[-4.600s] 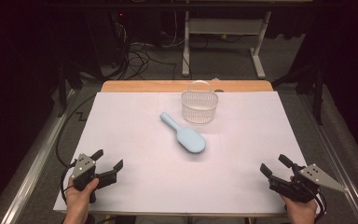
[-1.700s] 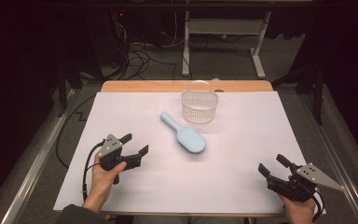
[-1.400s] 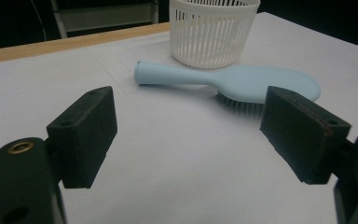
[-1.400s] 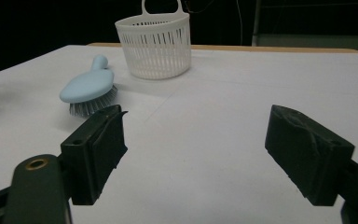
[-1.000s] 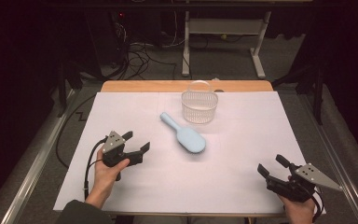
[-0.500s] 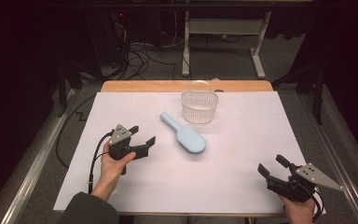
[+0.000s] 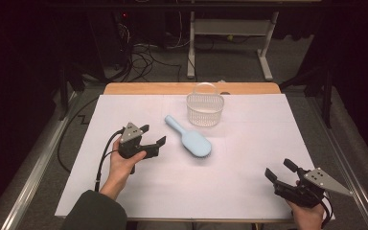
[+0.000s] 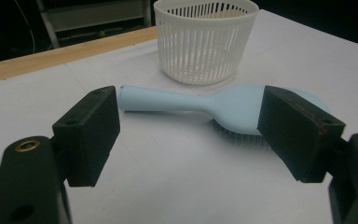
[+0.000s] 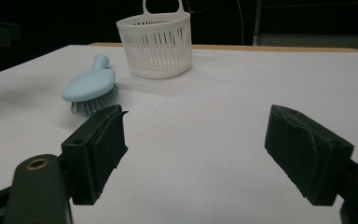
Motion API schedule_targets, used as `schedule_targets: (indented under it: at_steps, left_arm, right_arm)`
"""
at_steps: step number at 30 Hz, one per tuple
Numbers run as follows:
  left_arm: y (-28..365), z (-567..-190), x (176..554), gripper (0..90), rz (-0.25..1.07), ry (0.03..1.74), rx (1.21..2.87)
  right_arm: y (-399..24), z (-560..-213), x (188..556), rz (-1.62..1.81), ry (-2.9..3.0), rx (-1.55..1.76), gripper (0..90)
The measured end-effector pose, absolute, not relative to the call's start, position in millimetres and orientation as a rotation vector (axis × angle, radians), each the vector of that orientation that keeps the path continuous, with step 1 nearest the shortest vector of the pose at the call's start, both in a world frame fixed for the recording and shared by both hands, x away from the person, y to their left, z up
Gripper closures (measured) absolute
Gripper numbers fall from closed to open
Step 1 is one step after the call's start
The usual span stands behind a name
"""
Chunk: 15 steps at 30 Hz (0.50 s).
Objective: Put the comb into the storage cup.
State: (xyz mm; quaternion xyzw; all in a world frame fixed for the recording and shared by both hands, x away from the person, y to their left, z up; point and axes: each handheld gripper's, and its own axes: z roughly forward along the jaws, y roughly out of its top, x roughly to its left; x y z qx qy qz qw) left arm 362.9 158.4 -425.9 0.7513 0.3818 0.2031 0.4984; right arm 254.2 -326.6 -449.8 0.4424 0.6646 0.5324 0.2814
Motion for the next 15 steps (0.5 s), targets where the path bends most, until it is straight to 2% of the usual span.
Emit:
schedule_targets:
  at_steps: [15]
  left_arm:
    - [145, -421, 377, 26.3, 0.487, 0.893, 1.856]
  right_arm:
    - [-328, -450, 255, 1.439, 1.774, 1.196, 21.2]
